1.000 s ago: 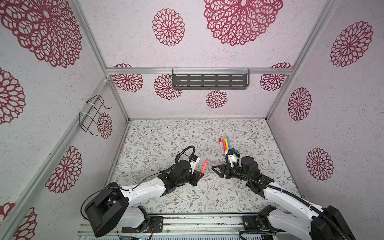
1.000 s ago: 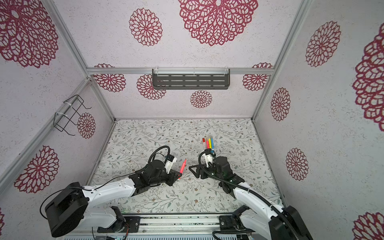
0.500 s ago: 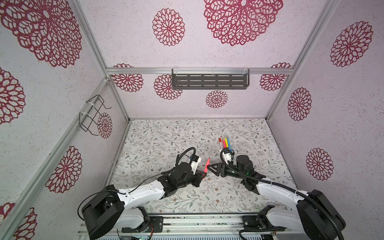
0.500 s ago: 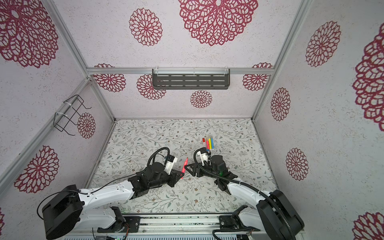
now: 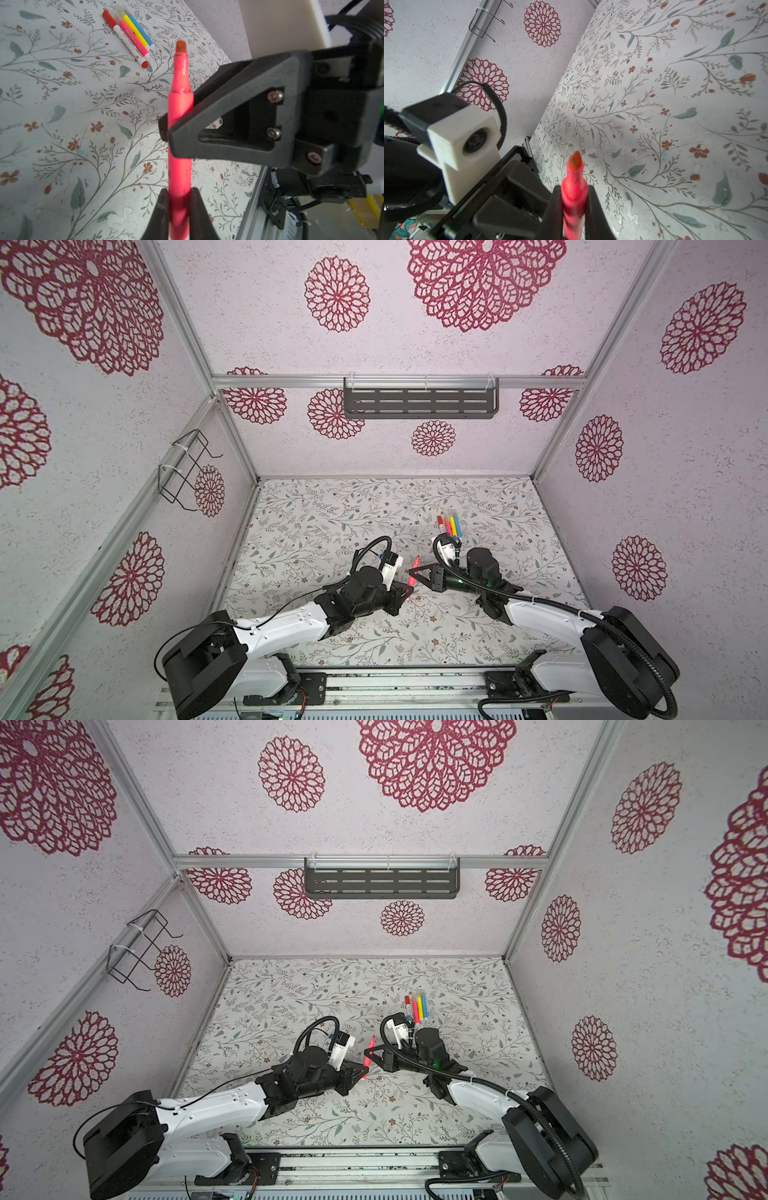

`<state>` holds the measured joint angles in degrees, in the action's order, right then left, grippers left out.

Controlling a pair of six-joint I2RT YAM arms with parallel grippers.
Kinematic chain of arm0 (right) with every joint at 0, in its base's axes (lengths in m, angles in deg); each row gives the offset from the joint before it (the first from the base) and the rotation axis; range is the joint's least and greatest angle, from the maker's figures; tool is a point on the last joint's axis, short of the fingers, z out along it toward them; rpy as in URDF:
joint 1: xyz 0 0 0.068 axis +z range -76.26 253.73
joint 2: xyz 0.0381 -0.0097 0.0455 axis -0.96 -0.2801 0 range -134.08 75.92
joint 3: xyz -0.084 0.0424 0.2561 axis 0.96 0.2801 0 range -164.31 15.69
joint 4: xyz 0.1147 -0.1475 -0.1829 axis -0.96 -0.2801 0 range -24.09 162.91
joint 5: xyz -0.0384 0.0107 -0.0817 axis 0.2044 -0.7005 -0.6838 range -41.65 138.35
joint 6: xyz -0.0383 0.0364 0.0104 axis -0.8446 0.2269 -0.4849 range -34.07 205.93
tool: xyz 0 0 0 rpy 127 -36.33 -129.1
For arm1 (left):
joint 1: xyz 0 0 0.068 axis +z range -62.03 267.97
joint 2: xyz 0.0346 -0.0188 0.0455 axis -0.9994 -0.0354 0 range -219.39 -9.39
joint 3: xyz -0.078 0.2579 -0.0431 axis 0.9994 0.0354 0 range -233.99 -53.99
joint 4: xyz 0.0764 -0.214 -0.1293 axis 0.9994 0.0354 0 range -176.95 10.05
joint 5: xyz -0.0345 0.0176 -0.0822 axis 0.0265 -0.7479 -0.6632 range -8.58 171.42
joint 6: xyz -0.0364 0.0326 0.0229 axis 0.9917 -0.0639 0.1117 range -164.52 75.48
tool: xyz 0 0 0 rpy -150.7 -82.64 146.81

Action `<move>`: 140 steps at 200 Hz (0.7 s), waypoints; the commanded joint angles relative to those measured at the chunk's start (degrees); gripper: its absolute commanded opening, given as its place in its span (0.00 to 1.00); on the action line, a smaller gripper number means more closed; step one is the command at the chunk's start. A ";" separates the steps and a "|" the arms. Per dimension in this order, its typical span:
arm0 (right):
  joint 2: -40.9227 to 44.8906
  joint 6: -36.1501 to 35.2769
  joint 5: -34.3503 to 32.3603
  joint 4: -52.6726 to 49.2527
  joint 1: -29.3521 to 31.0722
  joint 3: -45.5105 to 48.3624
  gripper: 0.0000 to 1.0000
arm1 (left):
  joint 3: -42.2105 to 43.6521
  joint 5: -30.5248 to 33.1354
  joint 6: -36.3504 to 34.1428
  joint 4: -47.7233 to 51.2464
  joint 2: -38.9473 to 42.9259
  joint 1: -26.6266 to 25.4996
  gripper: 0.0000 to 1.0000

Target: Insert the pens into the pen caps

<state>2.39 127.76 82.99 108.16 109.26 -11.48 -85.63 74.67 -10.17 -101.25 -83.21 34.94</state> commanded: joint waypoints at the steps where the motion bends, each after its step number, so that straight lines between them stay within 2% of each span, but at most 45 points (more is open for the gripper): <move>1: 0.14 -0.24 0.08 2.72 0.67 -1.30 0.06 | -0.07 0.79 -0.08 -1.08 0.87 -0.55 0.38; 27: 0.37 -0.08 -0.26 3.14 1.53 -1.39 0.05 | -1.40 1.72 -0.73 -0.99 -0.02 -0.50 0.41; 57: 0.57 0.10 -0.44 3.23 2.09 -1.56 0.05 | -3.23 1.69 -1.20 -0.73 -1.83 -0.56 0.38; 80: 0.56 0.01 -0.57 3.18 2.53 -1.41 0.05 | -3.60 1.77 -1.21 -0.98 -2.26 -0.57 0.32; 112: 1.00 0.18 -1.47 3.51 2.70 -0.90 0.05 | -3.69 1.53 -1.48 -0.83 -2.20 -0.53 0.18; 140: 1.79 0.45 -2.54 4.00 2.73 -0.55 0.05 | -3.47 1.37 -0.92 -0.46 -2.29 -0.57 0.23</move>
<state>2.43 127.84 82.18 108.81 111.54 -11.48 -88.01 76.88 -10.85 -100.88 -85.16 34.72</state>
